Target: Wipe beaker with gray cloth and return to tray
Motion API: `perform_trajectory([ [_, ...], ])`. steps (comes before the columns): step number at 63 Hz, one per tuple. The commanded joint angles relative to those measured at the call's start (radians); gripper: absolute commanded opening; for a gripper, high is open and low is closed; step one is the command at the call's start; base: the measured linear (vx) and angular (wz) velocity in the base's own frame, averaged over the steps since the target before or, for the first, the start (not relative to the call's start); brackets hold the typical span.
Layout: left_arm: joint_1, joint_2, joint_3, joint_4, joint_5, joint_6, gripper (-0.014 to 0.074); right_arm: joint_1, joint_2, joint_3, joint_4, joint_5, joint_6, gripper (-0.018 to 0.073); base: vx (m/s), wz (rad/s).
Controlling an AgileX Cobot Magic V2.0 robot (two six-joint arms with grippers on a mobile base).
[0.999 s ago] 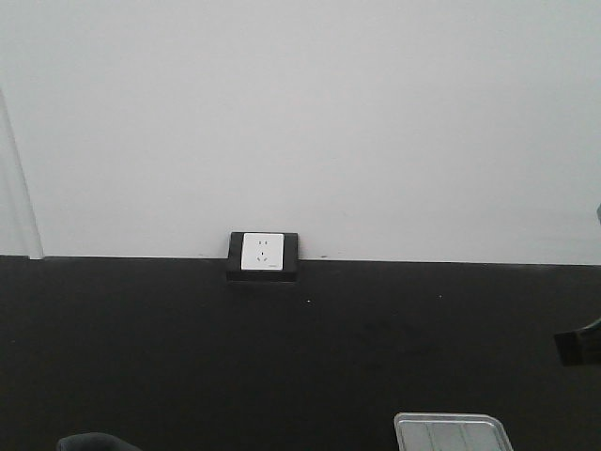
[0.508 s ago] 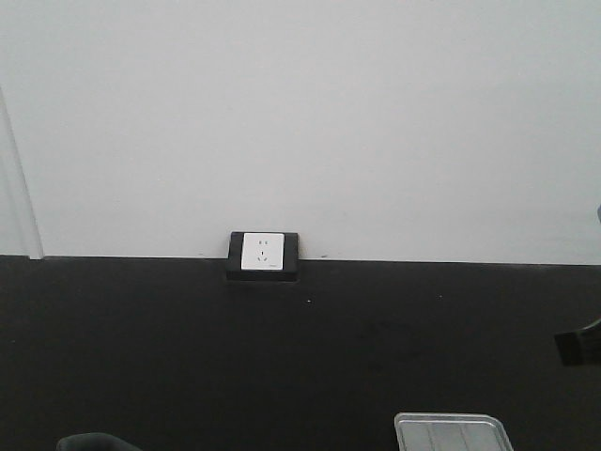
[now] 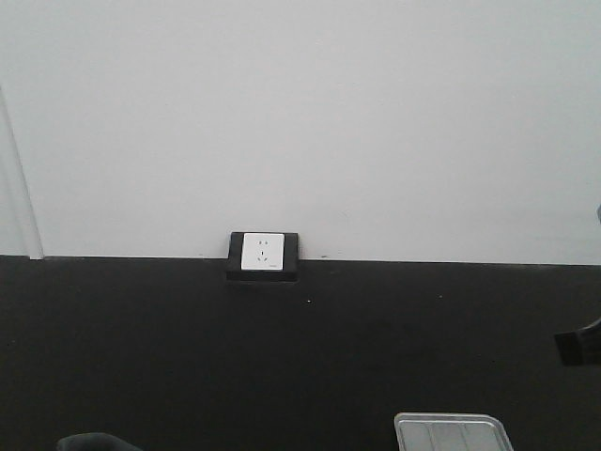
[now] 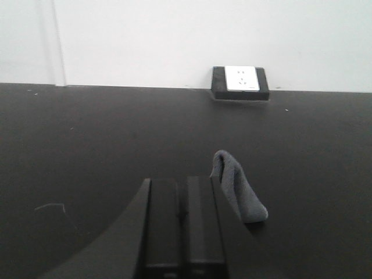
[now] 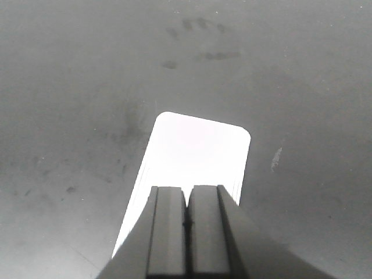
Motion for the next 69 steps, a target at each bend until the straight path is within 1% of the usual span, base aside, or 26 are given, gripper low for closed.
perform_trajectory([
  [1,0.014,-0.041,0.028,-0.013,-0.121,-0.017,-0.0006,-0.005,-0.019,-0.025,0.003,-0.057,-0.008,-0.0012,0.0,0.0],
  [4,0.015,-0.069,0.067,-0.013,-0.15,-0.03,-0.0006,-0.005,-0.019,-0.025,0.003,-0.057,-0.008,-0.0012,0.0,0.0],
  [8,0.016,-0.058,0.103,-0.012,-0.203,-0.076,-0.0006,-0.005,-0.019,-0.025,0.003,-0.052,-0.008,-0.0012,0.0,0.0],
  [12,0.016,-0.058,0.1,0.002,-0.183,-0.102,-0.0006,-0.005,-0.019,-0.025,0.003,-0.051,-0.008,-0.0012,0.0,0.01],
  [17,0.013,-0.059,0.1,0.016,-0.214,-0.127,-0.0006,-0.005,-0.019,-0.025,0.004,-0.051,-0.008,-0.0012,0.0,0.0],
  [19,0.01,-0.059,0.1,0.037,-0.228,-0.128,-0.0006,-0.005,-0.019,-0.025,0.007,-0.051,-0.008,-0.0012,0.0,0.0],
  [24,-0.001,-0.059,0.1,0.042,-0.25,-0.123,-0.0006,-0.005,-0.019,-0.025,0.002,-0.051,-0.008,-0.0012,0.0,0.0],
  [37,-0.035,-0.058,0.1,0.042,-0.229,-0.119,-0.0006,-0.005,-0.019,-0.025,0.005,-0.051,-0.008,-0.0012,0.0,0.0],
  [69,-0.035,-0.058,0.1,0.04,-0.223,-0.119,-0.0006,-0.005,-0.019,-0.025,0.005,-0.051,-0.008,-0.0012,0.0,0.0],
])
